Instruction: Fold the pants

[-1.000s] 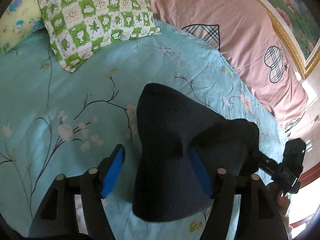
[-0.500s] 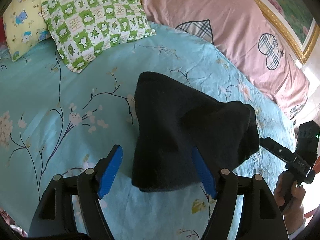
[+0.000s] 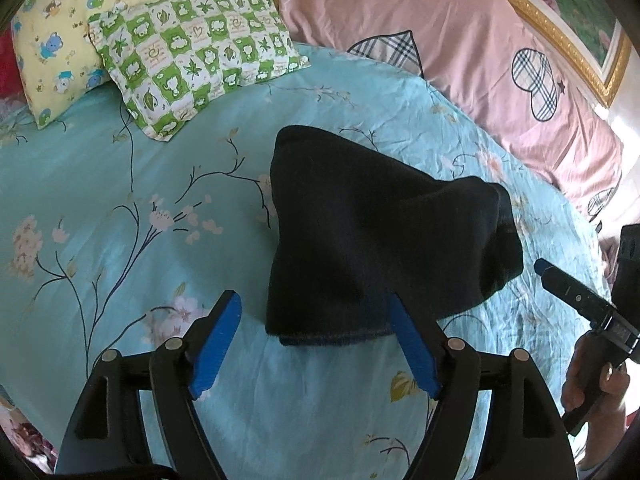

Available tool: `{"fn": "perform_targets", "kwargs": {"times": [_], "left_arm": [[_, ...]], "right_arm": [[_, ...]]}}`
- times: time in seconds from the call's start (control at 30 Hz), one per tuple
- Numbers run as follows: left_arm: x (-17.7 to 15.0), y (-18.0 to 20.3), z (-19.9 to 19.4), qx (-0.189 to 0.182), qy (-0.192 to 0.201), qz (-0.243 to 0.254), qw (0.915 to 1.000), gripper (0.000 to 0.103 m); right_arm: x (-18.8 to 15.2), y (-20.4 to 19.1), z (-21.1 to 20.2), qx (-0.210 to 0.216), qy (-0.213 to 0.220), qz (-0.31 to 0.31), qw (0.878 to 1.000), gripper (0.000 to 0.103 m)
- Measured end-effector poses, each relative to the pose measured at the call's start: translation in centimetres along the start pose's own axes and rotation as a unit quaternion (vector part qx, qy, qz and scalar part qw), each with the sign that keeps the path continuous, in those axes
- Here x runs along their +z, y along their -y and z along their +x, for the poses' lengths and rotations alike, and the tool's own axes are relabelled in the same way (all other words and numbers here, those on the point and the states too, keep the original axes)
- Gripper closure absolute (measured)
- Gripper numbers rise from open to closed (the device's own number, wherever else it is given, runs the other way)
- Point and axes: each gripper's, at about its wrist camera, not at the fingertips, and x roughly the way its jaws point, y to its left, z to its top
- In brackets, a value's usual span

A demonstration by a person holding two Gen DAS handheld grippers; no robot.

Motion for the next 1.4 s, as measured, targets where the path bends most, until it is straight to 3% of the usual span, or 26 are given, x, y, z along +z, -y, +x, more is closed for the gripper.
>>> {"fn": "perform_targets", "kwargs": {"times": [0.3,0.57,0.97,1.4], "left_arm": [[-1.1,1.5,-0.9,0.046,0.009,0.037,0.9982,0.021],[-2.2,2.9,-1.4,0.101,0.020,0.077,0.9917,0.019],[-3.2,3.3,-2.6,0.126,0.044,0.081,0.9877,0.011],[-3.3,3.7,-2.7,0.127,0.066,0.087,0.9860,0.007]], "right_arm": [[-1.0,-1.8,-0.2,-0.020,0.000,-0.040,0.999,0.018],[-2.0,-2.9,-0.6,-0.032,0.003,-0.052,0.998,0.017],[-3.5,-4.7,-0.9,-0.036,0.007,-0.068,0.997,0.017],[-4.1,-5.1,-0.3,-0.046,0.010,-0.083,0.995,0.017]]}}
